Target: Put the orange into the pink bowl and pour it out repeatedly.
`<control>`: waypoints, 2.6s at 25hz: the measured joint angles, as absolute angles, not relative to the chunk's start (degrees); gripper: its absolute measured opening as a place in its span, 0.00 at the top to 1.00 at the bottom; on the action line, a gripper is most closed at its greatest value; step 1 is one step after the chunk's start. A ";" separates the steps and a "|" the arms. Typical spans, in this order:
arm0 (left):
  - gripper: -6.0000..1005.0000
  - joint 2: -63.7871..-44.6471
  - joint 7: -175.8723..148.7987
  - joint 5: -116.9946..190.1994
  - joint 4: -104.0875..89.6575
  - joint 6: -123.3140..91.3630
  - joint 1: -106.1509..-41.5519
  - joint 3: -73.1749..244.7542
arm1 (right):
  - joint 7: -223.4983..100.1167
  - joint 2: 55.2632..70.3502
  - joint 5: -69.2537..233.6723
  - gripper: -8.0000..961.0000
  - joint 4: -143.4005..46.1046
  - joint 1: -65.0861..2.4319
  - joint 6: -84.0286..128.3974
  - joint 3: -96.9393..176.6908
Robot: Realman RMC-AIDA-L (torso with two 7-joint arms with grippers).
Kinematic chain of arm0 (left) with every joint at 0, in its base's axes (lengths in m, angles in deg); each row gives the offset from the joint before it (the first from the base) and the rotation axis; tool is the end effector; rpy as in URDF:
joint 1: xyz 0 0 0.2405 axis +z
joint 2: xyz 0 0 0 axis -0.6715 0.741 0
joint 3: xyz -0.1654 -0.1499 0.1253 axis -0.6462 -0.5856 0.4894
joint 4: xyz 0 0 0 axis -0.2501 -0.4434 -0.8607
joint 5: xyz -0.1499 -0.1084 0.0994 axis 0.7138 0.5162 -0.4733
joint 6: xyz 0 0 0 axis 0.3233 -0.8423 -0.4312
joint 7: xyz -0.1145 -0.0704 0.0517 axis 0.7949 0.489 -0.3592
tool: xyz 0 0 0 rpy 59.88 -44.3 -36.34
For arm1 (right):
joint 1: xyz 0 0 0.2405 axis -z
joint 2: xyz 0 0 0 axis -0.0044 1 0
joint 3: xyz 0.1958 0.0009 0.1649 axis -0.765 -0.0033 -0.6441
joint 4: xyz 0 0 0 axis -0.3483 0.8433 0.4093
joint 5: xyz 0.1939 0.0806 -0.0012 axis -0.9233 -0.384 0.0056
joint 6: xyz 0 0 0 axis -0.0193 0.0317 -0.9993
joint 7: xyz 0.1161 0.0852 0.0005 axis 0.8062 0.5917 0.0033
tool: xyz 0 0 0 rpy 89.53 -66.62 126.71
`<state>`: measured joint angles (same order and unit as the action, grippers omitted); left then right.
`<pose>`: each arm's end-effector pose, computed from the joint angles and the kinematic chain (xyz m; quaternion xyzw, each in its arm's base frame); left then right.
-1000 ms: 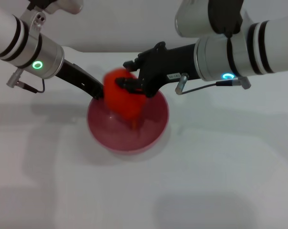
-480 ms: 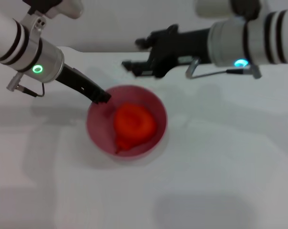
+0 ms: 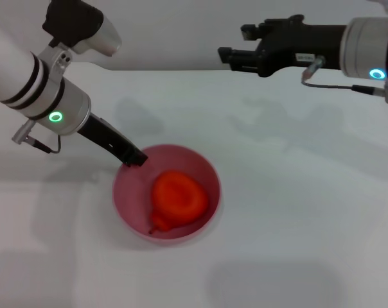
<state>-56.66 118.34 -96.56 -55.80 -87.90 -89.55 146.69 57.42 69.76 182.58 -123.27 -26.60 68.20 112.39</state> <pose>-0.1928 0.4022 -0.0148 -0.9277 -0.3247 0.1232 0.1369 0.1261 0.3904 0.0105 -0.9262 0.1828 0.1702 0.2825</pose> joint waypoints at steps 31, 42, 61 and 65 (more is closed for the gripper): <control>0.62 -57.17 119.72 -95.04 -55.64 -84.94 -89.24 148.44 | 55.81 69.40 180.25 0.37 -118.93 -24.61 67.40 109.24; 0.37 -57.13 113.84 -76.81 -69.30 -85.42 -84.12 143.02 | 55.59 69.27 180.27 0.37 -117.02 -24.41 66.14 108.25; 0.22 -57.84 43.31 2.68 -42.55 -73.77 -65.63 142.77 | -25.15 69.10 94.14 0.37 -82.81 -17.41 83.78 103.21; 0.22 -58.08 28.73 19.04 -34.09 -74.09 -62.81 142.99 | -38.77 69.02 78.30 0.37 -71.25 -18.90 92.20 102.92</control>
<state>-58.08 28.73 19.04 -34.09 -74.09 -62.81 142.99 -38.77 69.02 78.30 -71.25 -18.90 92.20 102.92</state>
